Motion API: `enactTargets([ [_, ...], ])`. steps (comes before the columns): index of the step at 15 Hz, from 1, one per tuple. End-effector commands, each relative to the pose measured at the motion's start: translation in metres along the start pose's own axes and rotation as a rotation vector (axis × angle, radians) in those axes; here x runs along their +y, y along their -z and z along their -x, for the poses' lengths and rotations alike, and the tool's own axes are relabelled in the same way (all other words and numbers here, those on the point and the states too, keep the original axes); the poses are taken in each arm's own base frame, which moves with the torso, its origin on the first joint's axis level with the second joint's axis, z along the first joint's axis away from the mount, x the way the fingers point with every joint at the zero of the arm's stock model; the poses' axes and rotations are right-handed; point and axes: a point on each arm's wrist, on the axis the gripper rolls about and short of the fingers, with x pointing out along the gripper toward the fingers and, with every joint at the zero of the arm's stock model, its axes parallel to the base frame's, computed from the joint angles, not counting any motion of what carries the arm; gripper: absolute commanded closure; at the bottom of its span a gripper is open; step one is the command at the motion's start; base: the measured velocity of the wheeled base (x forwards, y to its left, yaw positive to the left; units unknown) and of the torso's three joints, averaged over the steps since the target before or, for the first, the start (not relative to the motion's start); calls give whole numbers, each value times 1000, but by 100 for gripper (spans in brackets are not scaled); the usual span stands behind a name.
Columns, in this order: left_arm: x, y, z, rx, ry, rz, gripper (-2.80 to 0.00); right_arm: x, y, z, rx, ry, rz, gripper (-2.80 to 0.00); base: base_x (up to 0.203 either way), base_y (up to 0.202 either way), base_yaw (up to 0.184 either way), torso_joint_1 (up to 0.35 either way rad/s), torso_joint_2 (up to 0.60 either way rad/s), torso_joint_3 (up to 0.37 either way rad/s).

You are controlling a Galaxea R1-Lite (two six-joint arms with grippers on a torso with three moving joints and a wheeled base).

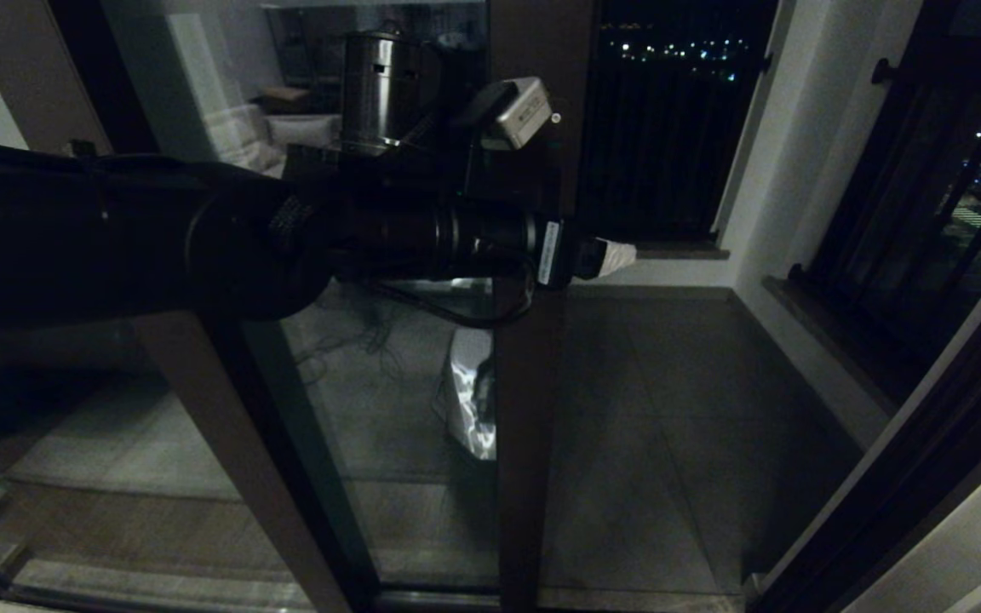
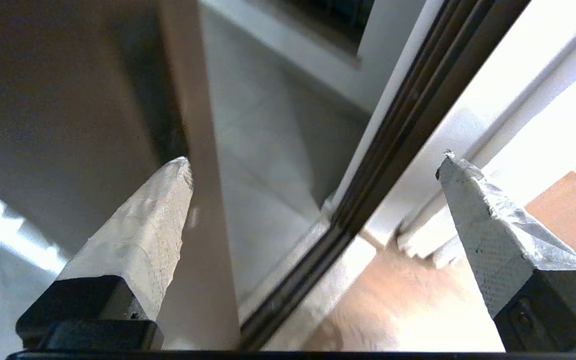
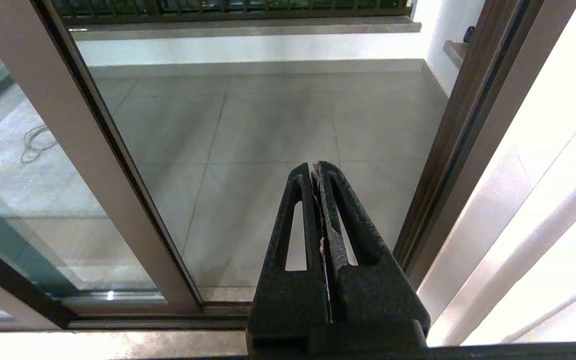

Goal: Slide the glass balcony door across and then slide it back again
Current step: Close the slid door

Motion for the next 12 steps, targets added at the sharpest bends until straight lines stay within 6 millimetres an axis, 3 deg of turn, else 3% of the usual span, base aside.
enactTargets([
  [1,-12,-12,50,-34,-10,-5,-280,0,0,0,1,0,1,0,0,0,0,0,0,0],
  [4,-21,-18,124,-93,-48,7,-280,0,0,0,1,0,1,0,0,0,0,0,0,0],
  [7,-34,-10,214,-189,-134,24,-280,0,0,0,1,0,1,0,0,0,0,0,0,0],
  [9,-48,13,271,-238,-231,25,-280,0,0,0,1,0,1,0,0,0,0,0,0,0],
  [11,-62,47,315,-241,-338,29,-280,0,0,0,1,0,1,0,0,0,0,0,0,0],
  [12,-68,65,332,-231,-406,32,0,0,0,0,1,0,1,0,0,0,0,0,0,0],
])
